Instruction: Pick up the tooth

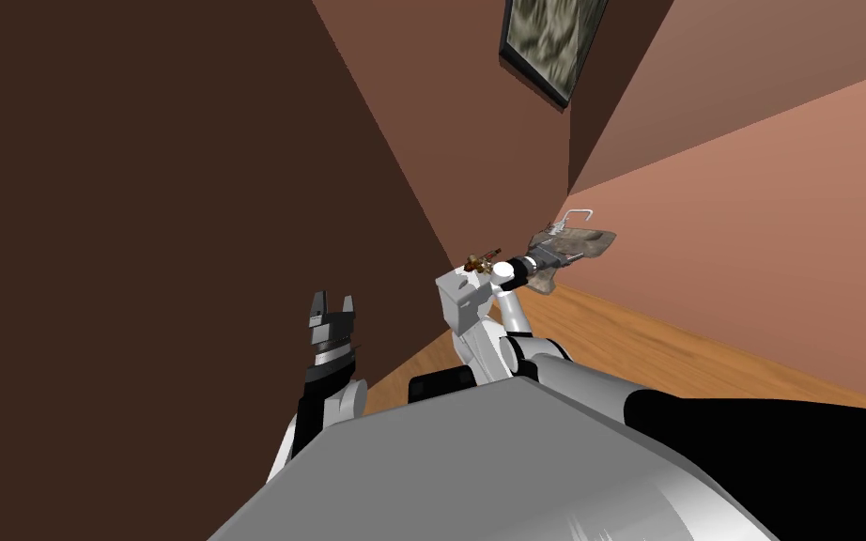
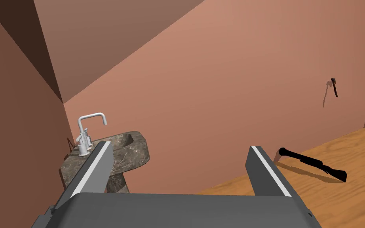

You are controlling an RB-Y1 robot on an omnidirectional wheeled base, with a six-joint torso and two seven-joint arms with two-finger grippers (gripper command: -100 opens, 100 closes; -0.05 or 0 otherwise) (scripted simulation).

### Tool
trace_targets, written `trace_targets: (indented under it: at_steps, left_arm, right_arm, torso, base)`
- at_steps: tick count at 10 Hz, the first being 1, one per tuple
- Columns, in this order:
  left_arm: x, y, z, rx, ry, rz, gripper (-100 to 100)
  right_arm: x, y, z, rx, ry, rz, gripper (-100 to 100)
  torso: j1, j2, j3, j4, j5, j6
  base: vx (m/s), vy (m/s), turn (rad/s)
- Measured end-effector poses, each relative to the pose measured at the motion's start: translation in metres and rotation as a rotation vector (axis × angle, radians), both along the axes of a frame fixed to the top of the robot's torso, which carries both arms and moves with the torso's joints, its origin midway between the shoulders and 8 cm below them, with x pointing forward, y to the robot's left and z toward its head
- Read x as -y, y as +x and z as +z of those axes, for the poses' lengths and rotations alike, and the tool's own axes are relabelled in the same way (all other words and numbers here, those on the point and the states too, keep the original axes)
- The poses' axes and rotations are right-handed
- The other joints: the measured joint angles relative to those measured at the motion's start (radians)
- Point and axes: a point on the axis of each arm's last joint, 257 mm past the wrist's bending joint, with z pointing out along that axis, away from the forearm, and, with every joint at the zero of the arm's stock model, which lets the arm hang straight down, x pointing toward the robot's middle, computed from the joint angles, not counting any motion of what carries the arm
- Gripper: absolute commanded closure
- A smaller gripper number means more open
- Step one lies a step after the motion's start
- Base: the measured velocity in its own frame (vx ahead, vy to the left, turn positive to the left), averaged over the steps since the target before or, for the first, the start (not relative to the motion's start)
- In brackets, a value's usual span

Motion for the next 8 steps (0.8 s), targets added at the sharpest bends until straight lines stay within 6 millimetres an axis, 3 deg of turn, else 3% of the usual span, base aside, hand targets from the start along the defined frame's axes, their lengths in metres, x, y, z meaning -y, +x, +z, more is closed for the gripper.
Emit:
trace_targets:
  at_steps: [8]
  left_arm:
    - [0.000,0.000,0.000,0.000,0.000,0.000,0]
  right_arm:
    - [0.007,0.031,-0.043,0.047,0.247,0.038,-100]
  torso:
    - [0.000,0.000,0.000,0.000,0.000,0.000]
  base:
    - [0.002,-0.006,0.037]
